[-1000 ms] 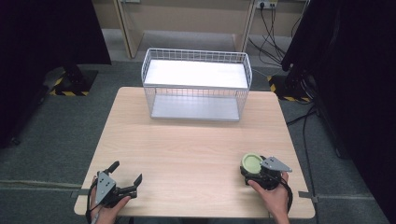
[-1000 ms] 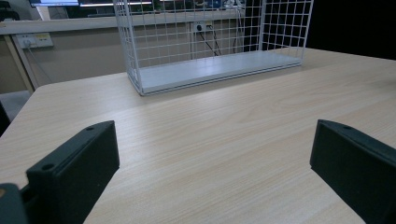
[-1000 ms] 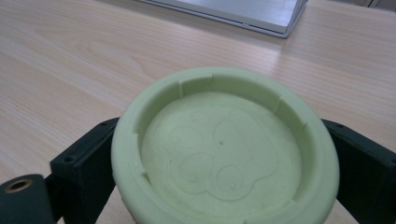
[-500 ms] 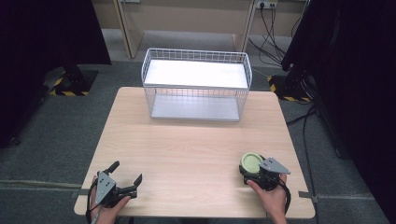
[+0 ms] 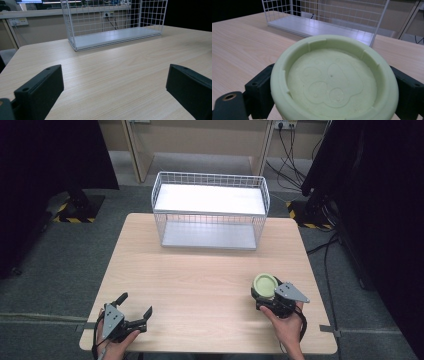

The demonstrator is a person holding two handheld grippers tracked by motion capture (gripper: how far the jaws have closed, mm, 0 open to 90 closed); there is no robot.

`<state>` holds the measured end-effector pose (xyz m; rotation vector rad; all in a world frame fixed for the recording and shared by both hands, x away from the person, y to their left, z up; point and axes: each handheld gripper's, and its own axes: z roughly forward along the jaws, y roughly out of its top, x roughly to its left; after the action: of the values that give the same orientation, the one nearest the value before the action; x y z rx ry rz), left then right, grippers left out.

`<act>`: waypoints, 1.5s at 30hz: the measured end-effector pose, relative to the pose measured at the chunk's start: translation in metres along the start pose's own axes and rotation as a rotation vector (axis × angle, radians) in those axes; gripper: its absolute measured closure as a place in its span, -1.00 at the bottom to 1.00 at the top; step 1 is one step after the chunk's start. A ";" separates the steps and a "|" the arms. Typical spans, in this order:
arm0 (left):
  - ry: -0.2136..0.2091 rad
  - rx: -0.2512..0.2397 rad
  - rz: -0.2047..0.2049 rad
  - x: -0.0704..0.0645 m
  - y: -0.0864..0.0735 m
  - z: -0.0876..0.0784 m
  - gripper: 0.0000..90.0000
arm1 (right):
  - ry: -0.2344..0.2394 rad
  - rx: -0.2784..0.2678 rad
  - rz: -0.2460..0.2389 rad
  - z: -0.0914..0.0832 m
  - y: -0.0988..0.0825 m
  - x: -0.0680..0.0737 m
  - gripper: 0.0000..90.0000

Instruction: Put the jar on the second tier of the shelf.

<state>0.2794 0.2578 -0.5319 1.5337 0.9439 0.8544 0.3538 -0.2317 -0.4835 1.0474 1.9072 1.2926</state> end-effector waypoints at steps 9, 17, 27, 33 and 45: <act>0.000 -0.001 0.000 0.000 0.000 0.000 -0.98 | 0.013 -0.048 -0.018 0.011 0.023 0.009 -0.75; -0.001 -0.001 -0.001 0.000 0.000 0.000 -0.98 | 0.014 -0.070 -0.024 0.016 0.034 0.011 -0.75; -0.001 0.000 0.001 0.000 0.000 0.000 -0.98 | 0.018 -0.105 -0.028 0.025 0.051 0.014 -0.75; -0.001 0.000 0.002 0.000 0.000 0.000 -0.98 | 0.018 -0.121 -0.033 0.028 0.059 0.017 -0.75; -0.002 0.000 0.001 0.000 0.000 0.000 -0.98 | 0.020 -0.152 -0.031 0.037 0.073 0.020 -0.74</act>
<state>0.2794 0.2578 -0.5319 1.5352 0.9413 0.8532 0.3937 -0.1817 -0.4291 0.9280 1.8010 1.4110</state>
